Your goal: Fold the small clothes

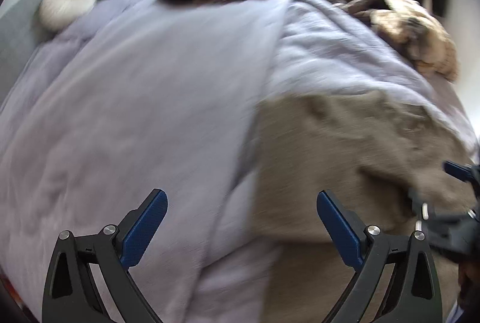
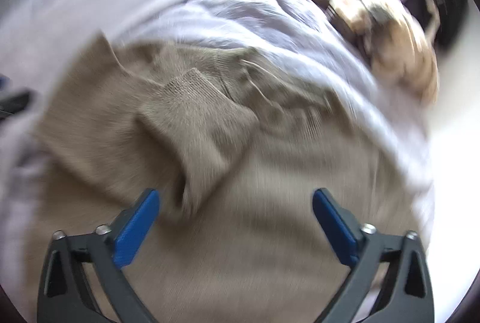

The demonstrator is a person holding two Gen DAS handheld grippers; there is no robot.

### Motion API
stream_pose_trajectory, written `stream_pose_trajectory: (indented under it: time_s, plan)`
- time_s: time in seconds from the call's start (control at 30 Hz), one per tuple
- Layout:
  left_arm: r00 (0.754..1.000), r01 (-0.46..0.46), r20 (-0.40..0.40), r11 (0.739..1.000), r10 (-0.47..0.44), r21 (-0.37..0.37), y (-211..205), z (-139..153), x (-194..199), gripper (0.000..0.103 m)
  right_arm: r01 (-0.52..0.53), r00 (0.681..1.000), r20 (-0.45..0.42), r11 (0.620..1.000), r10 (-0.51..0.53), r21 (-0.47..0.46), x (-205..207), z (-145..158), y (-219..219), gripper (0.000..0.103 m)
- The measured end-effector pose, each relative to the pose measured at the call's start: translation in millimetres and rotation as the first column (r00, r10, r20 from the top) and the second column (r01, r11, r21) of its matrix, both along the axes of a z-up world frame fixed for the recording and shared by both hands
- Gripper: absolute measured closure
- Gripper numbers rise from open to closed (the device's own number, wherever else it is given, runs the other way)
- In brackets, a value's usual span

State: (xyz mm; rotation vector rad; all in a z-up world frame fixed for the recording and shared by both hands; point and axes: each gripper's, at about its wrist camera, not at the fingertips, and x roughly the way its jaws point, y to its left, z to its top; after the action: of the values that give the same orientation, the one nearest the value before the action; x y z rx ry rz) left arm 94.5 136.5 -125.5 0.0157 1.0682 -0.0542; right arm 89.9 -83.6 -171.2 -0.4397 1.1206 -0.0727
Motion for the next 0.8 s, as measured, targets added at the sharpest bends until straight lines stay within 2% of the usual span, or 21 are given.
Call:
stream_pose_trajectory:
  time_s: [0.03, 0.07, 0.1, 0.13, 0.17, 0.2, 0.23, 0.3, 0.37, 0.4, 0.43, 0.47, 0.5, 0.6, 0.63, 0.67, 0.7, 0.73, 0.77, 0.8]
  plan:
    - [1.000, -0.018, -0.014, 1.000, 0.018, 0.005, 8.1, -5.1, 0.0, 0.003, -0.003, 1.000, -0.026, 1.000, 0.004, 0.016, 8.1, -7.8, -2.4, 0.078]
    - [1.000, -0.023, -0.018, 1.000, 0.024, 0.008, 9.9, -8.9, -0.1, 0.003, 0.021, 0.998, -0.053, 0.997, -0.017, 0.076, 14.7, -11.5, -10.4, 0.096]
    - [0.999, -0.031, -0.019, 0.999, 0.032, 0.014, 14.3, -11.5, 0.2, 0.003, 0.085, 0.996, -0.043, 0.981, -0.079, 0.176, 16.8, -6.6, -26.3, 0.092]
    - [0.999, -0.037, -0.017, 0.999, 0.038, 0.017, 17.1, -12.1, 0.8, 0.003, 0.167, 0.984, -0.005, 0.921, -0.176, 0.352, 11.0, 7.1, -54.8, 0.092]
    - [0.999, -0.044, -0.016, 0.999, 0.045, 0.015, 20.2, -13.2, 2.0, 0.003, 0.214, 0.967, 0.019, 0.856, -0.252, 0.470, 1.6, 16.3, -79.0, 0.092]
    - [0.999, -0.050, -0.017, 0.999, 0.050, 0.009, 22.6, -14.8, 4.3, 0.003, 0.257, 0.946, 0.027, 0.796, -0.324, 0.548, -9.1, 21.0, -101.7, 0.092]
    - [0.998, -0.051, -0.021, 0.999, 0.051, 0.002, 23.5, -17.0, 7.5, 0.003, 0.300, 0.922, 0.019, 0.747, -0.386, 0.594, -18.5, 21.6, -120.9, 0.092]
    - [0.998, -0.050, -0.031, 0.999, 0.050, 0.004, 19.9, -23.2, 19.8, 0.003, 0.418, 0.852, -0.055, 0.612, -0.521, 0.672, -40.3, 11.8, -167.9, 0.088]
    - [0.998, -0.042, -0.051, 0.999, 0.042, -0.001, 15.7, -27.2, 27.8, 0.003, 0.479, 0.807, -0.152, 0.483, -0.570, 0.733, -54.3, -3.2, -198.8, 0.084]
    - [0.998, -0.035, -0.054, 0.999, 0.035, -0.004, 12.6, -28.2, 30.7, 0.003, 0.506, 0.786, -0.201, 0.419, -0.585, 0.754, -62.5, -10.4, -213.6, 0.064]
    - [0.998, -0.026, -0.052, 1.000, 0.025, -0.007, 8.2, -29.1, 32.8, 0.003, 0.504, 0.779, -0.208, 0.394, -0.592, 0.769, -67.7, -11.8, -220.1, 0.039]
    - [0.999, -0.017, -0.050, 1.000, 0.017, -0.006, 5.1, -28.2, 32.8, 0.003, 0.488, 0.772, -0.201, 0.362, -0.603, 0.794, -74.0, -10.5, -227.3, 0.031]
    - [0.999, -0.002, -0.046, 1.000, 0.002, 0.001, -1.0, -28.3, 33.5, 0.003, 0.483, 0.766, -0.198, 0.344, -0.612, 0.806, -76.5, -8.9, -231.1, 0.028]
    - [0.998, 0.037, -0.057, 0.999, -0.035, 0.040, -23.0, -37.4, 37.2, 0.003, 0.504, 0.735, -0.224, 0.295, -0.639, 0.812, -77.3, -12.6, -238.4, 0.028]
    - [0.997, 0.048, -0.067, 0.997, -0.044, 0.057, -29.8, -42.0, 38.9, 0.003, 0.515, 0.731, -0.233, 0.294, -0.641, 0.805, -75.9, -13.5, -238.1, 0.031]
    - [0.996, 0.056, -0.079, 0.995, -0.050, 0.078, -36.3, -47.6, 40.4, 0.003, 0.518, 0.731, -0.230, 0.302, -0.643, 0.800, -74.9, -12.0, -237.5, 0.039]
    - [0.995, 0.055, -0.092, 0.994, -0.046, 0.094, -40.6, -53.2, 41.9, 0.003, 0.517, 0.733, -0.219, 0.318, -0.644, 0.795, -73.4, -9.3, -237.3, 0.070]
    - [0.993, 0.052, -0.105, 0.995, -0.043, 0.085, -40.9, -56.1, 43.1, 0.003, 0.530, 0.728, -0.215, 0.335, -0.651, 0.779, -74.8, -8.0, -237.2, 0.086]
    - [0.993, 0.047, -0.115, 0.997, -0.039, 0.066, -39.1, -57.1, 43.9, 0.003, 0.555, 0.715, -0.217, 0.351, -0.664, 0.754, -77.4, -10.0, -237.5, 0.086]
    - [0.991, 0.040, -0.126, 0.998, -0.035, 0.039, -35.5, -57.6, 45.8, 0.003, 0.588, 0.692, -0.244, 0.334, -0.679, 0.737, -81.3, -11.2, -239.9, 0.084]
